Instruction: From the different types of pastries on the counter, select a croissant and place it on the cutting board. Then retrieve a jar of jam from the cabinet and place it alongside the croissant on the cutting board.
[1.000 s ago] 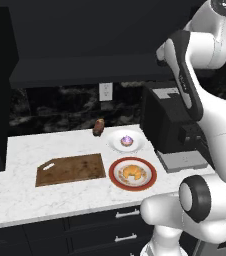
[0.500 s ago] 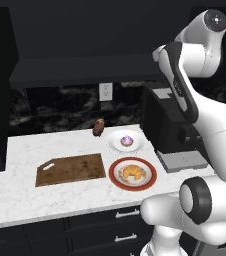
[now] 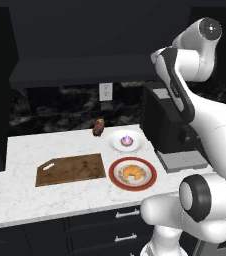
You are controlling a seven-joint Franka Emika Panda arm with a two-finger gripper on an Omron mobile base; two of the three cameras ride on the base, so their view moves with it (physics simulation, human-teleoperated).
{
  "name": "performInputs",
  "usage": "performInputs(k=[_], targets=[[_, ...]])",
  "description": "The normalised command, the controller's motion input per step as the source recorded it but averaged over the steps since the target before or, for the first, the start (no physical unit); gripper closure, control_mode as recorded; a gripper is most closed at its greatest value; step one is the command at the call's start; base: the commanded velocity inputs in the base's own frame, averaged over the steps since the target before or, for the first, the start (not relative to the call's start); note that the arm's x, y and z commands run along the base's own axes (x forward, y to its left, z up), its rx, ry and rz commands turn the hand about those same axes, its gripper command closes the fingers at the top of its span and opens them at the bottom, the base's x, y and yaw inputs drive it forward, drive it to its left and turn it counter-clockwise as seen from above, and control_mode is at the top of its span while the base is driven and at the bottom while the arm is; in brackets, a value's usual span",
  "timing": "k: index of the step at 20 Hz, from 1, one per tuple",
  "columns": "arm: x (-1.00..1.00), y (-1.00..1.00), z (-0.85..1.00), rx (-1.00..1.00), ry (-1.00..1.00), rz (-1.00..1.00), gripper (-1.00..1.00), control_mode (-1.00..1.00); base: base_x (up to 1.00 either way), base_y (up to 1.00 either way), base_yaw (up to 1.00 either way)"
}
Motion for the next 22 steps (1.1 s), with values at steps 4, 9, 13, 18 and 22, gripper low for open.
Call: performInputs(k=[4, 9, 13, 18, 22], targets=[[0.12, -0.19, 0.00, 0.00, -0.03, 0.00, -1.00, -1.00, 0.00, 0.00, 0.00], [0.08, -0.20, 0.00, 0.00, 0.00, 0.00, -1.00, -1.00, 0.00, 0.00, 0.00], [0.26, 0.00, 0.00, 0.00, 0.00, -0.03, -1.00, -1.00, 0.00, 0.00, 0.00], [0.36, -0.01, -0.04, 0.00, 0.00, -0.02, -1.00, -1.00, 0.00, 0.00, 0.00], [0.13, -0.20, 0.00, 0.00, 0.00, 0.00, -1.00, -1.00, 0.00, 0.00, 0.00]])
